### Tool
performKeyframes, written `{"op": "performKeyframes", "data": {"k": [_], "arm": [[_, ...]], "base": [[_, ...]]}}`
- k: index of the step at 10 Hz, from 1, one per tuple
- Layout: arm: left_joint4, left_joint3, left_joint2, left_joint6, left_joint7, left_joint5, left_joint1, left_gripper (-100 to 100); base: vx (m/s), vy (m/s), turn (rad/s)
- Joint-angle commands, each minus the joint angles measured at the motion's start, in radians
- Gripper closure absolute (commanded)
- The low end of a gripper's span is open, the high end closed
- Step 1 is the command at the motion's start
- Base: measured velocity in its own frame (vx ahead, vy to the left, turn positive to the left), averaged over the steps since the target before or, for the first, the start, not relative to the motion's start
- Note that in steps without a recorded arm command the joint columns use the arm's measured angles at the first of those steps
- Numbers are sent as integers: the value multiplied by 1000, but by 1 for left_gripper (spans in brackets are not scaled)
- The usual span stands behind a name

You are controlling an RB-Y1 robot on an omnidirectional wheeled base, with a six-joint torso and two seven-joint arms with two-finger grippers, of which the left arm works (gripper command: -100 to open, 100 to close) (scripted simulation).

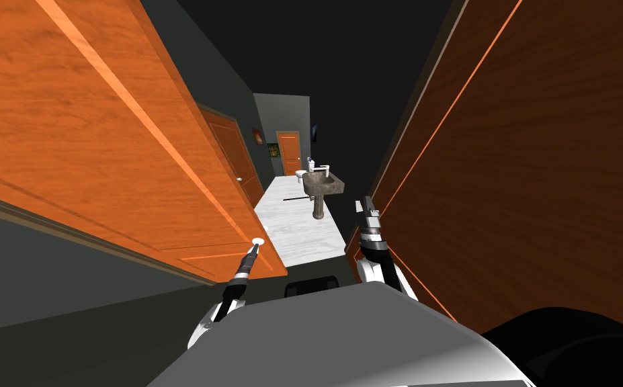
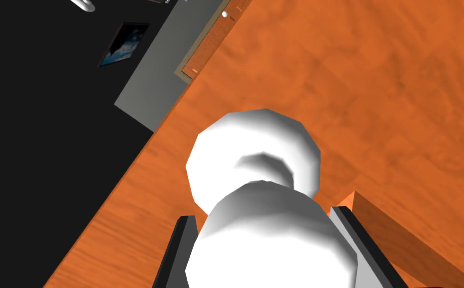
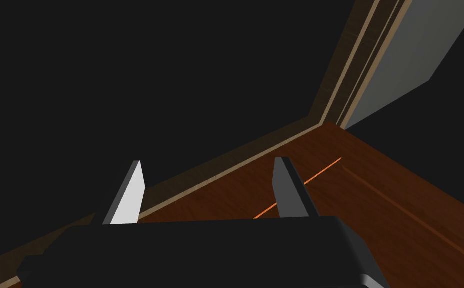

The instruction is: Pull the door open

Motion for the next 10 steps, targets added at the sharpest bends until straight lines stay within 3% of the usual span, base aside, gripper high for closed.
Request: {"op": "performKeyframes", "data": {"k": [1, 10], "arm": [[4, -19, -8, 1, 50, 11, -5, 100], [13, -58, -10, 9, 270, 62, -26, 100]], "base": [[-58, 20, -35], [-42, 14, -21]]}}
